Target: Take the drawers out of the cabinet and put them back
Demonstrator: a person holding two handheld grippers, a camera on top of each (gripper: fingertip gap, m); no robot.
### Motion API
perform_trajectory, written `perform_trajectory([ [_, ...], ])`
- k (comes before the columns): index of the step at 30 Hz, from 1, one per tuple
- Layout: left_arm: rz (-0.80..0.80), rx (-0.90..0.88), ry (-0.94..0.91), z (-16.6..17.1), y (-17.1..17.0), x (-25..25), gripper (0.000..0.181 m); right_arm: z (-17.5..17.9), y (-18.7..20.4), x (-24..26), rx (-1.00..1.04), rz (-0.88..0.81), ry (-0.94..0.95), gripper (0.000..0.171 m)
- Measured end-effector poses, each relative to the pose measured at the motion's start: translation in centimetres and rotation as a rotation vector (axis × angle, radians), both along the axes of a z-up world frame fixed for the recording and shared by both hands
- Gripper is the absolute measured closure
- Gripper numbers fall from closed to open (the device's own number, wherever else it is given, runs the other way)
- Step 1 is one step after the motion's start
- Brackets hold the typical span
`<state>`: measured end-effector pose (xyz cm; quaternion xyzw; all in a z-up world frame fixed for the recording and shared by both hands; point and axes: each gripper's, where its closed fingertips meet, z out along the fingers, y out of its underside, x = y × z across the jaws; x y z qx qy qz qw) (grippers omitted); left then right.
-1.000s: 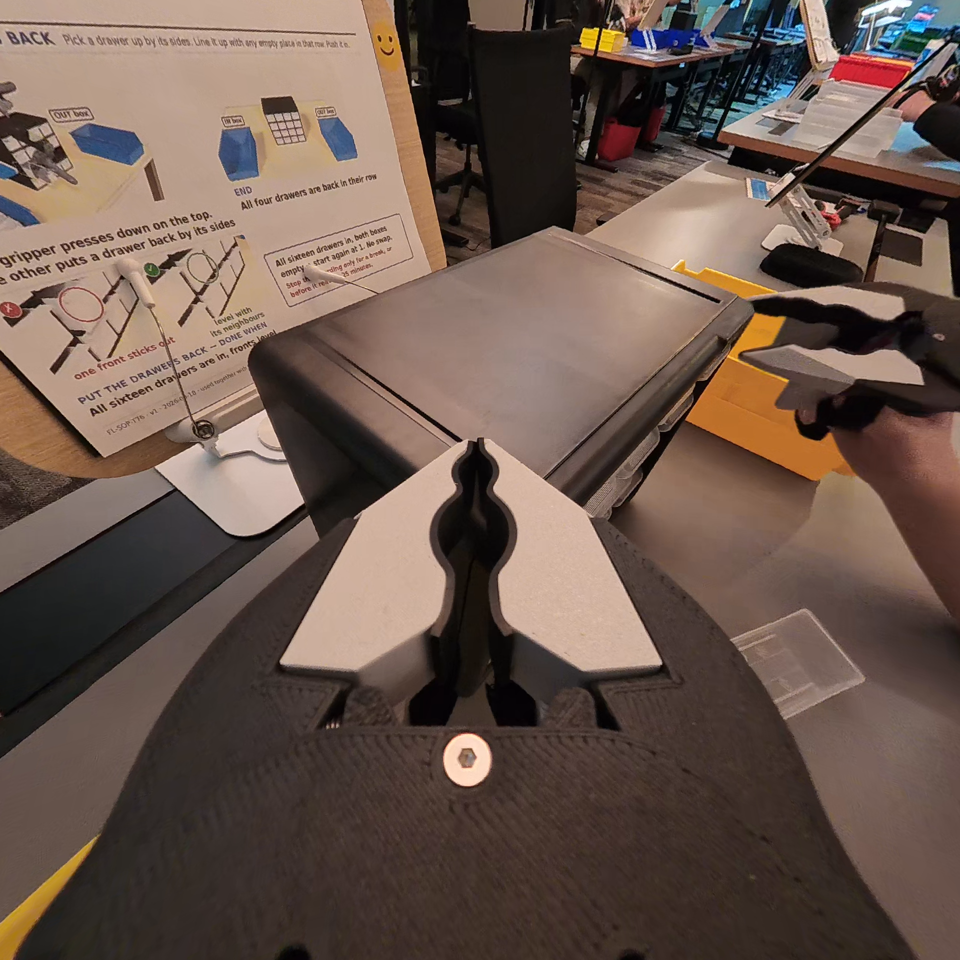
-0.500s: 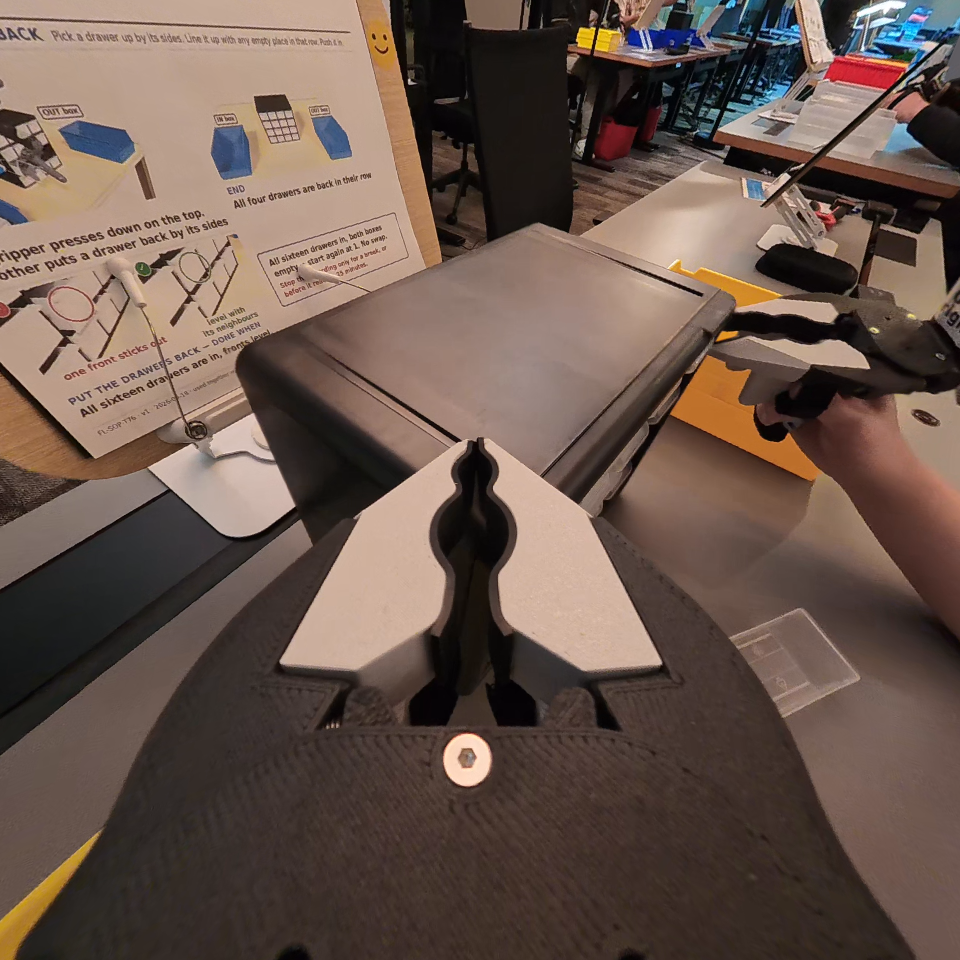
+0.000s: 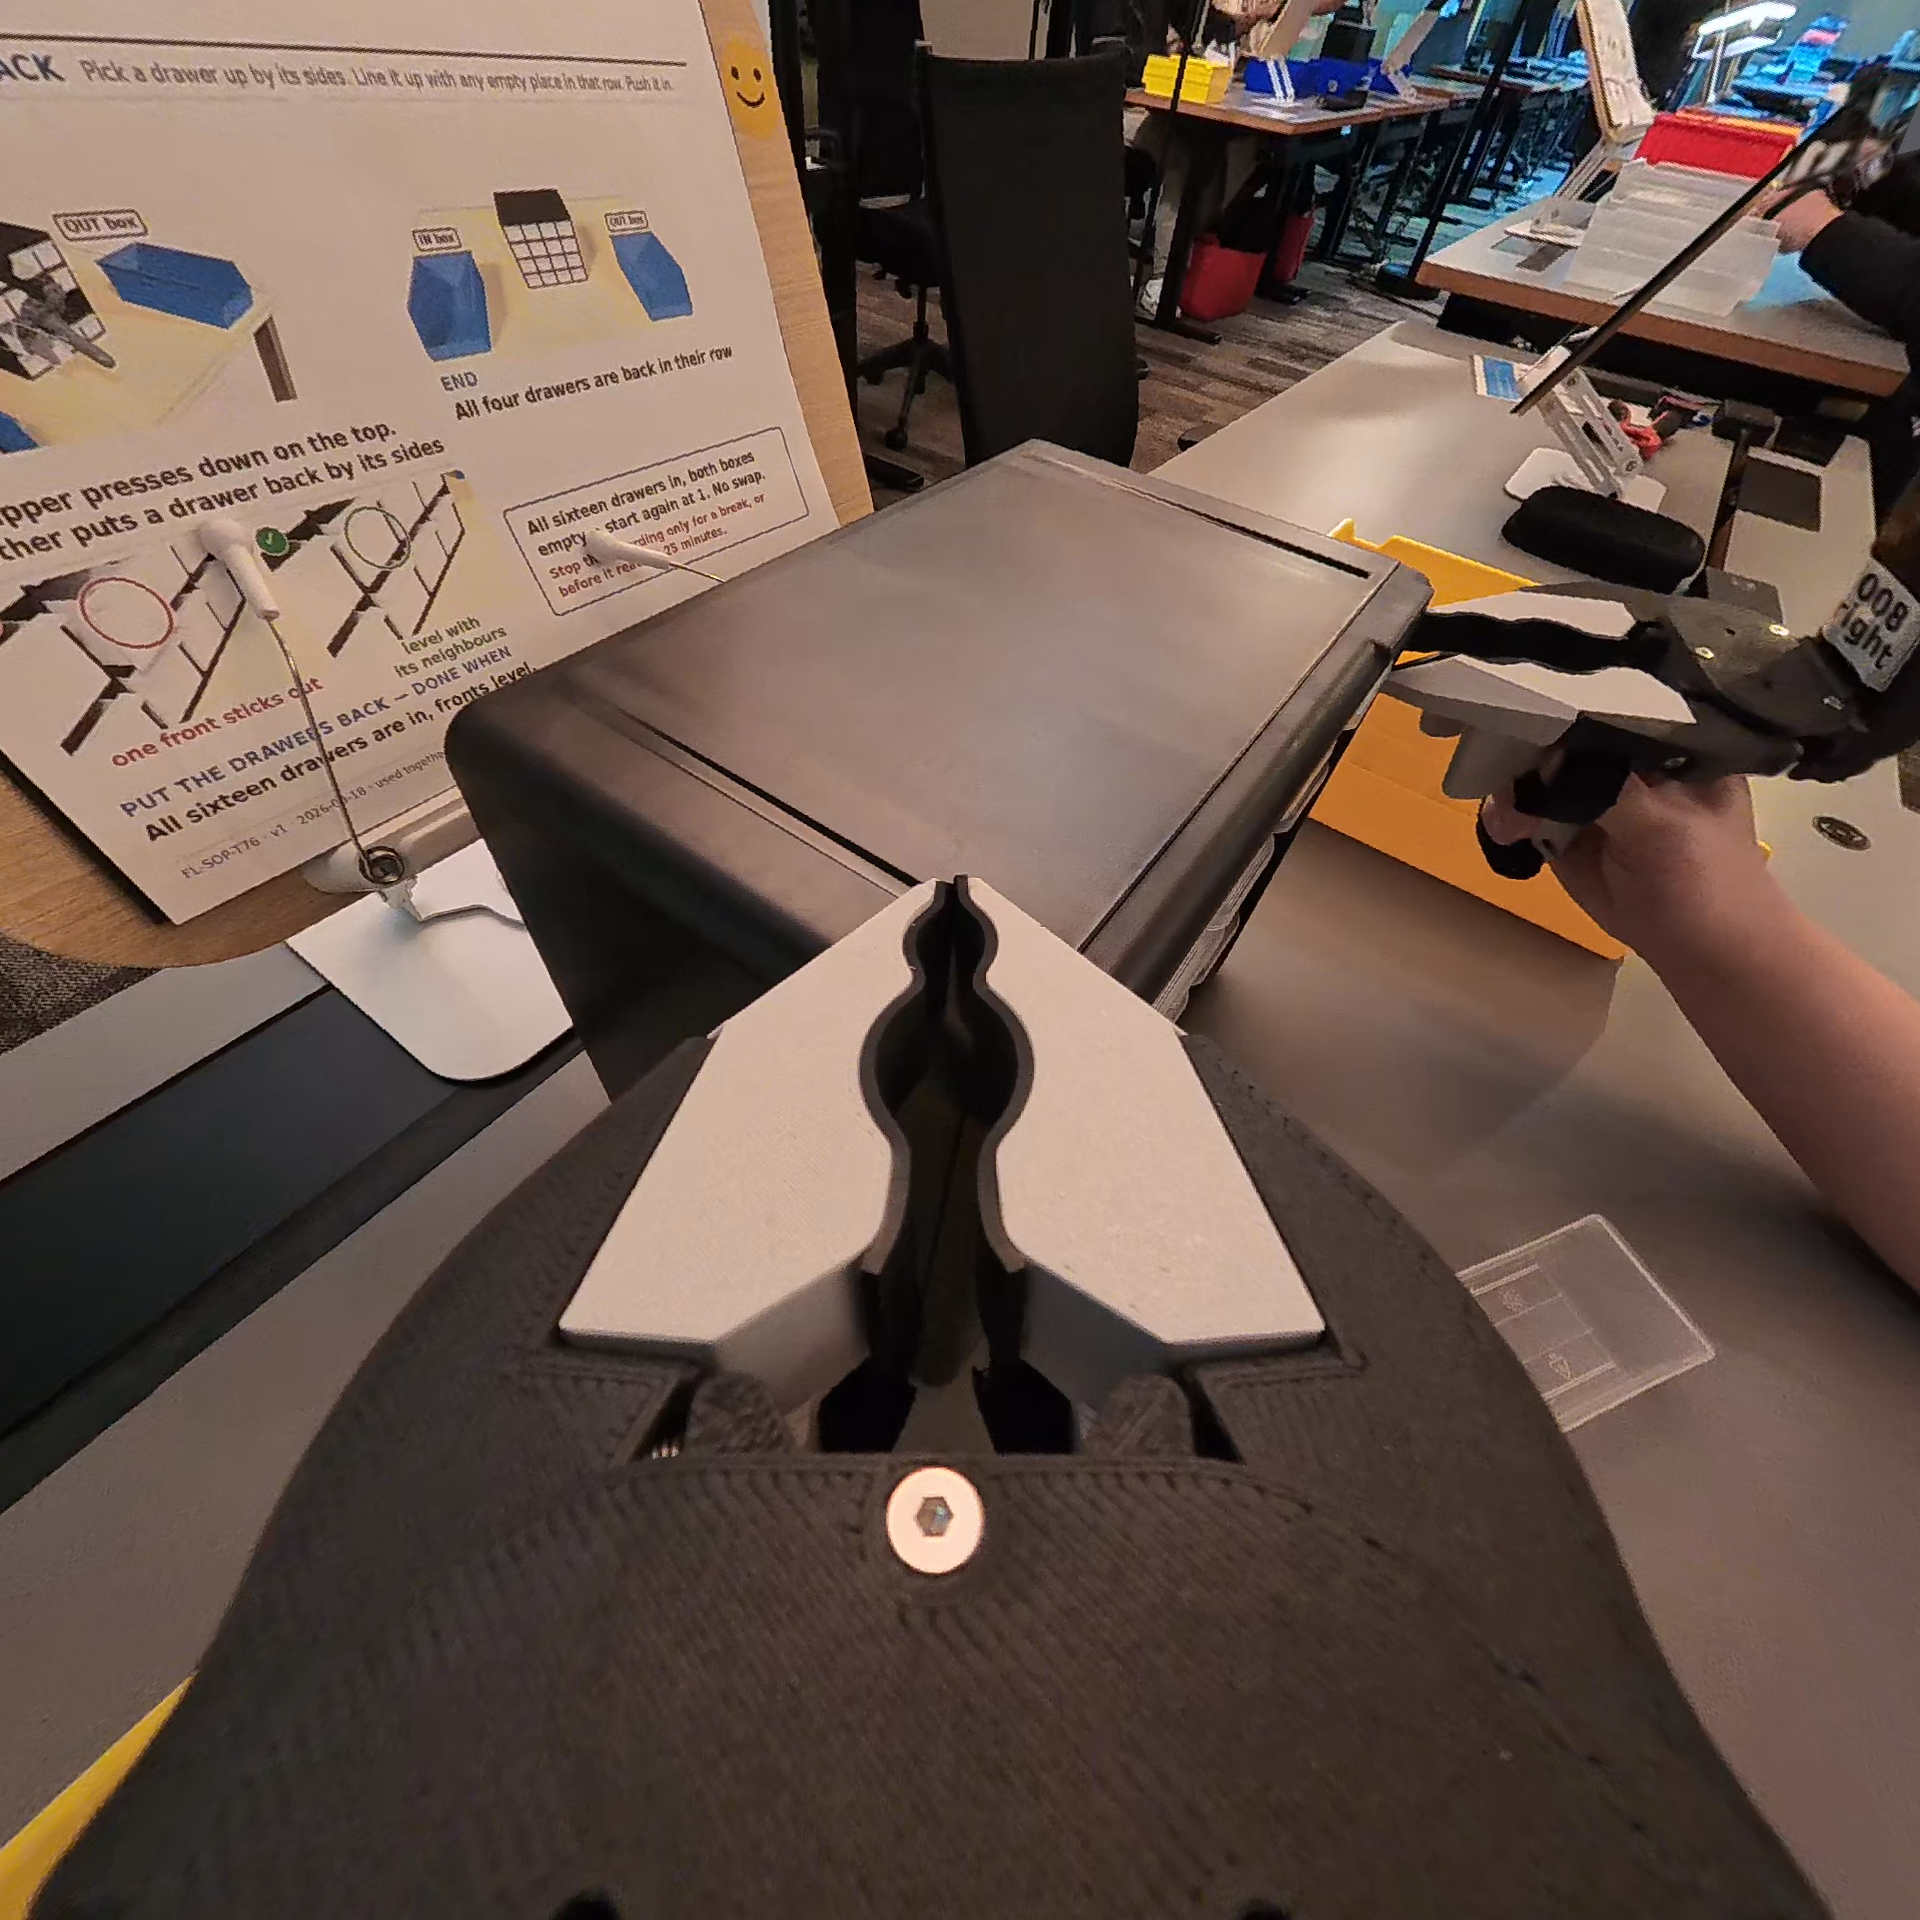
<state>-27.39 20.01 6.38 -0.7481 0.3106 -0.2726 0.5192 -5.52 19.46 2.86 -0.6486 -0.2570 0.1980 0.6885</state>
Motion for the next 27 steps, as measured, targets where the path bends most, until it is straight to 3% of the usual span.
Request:
perform_trajectory([
  [1, -0.001, -0.001, -0.002, 0.0, 0.0, 0.0, 0.181, 0.0, 0.0, 0.0, 0.0, 0.001, 0.001, 0.151],
  [10, -0.003, -0.009, -0.011, 0.1, 0.0, 0.0, 0.179, 0.6, -0.6, 0.5, 0.077, -0.059, -0.054, 0.151],
  [13, -0.019, -0.035, -0.052, 0.3, -0.2, -0.1, 0.174, 4.1, -4.1, 1.3, 0.293, -0.143, -0.096, 0.151],
  [15, -0.006, -0.054, -0.083, 0.4, -0.1, -0.5, 0.167, 4.9, -6.3, 0.7, 0.329, -0.113, -0.113, 0.151],
  [18, 0.0, -0.067, -0.107, 0.4, 0.1, -0.8, 0.168, 3.6, -7.6, -0.3, 0.271, -0.06, -0.122, 0.15],
  [21, 0.025, -0.037, -0.059, 0.2, 0.3, -1.1, 0.181, 1.9, -8.0, -1.0, 0.201, -0.005, -0.108, 0.15],
  [27, 0.023, 0.039, 0.018, 0.1, 0.3, -1.0, 0.181, -0.2, -9.2, -2.8, 0.122, 0.125, -0.148, 0.144],
])
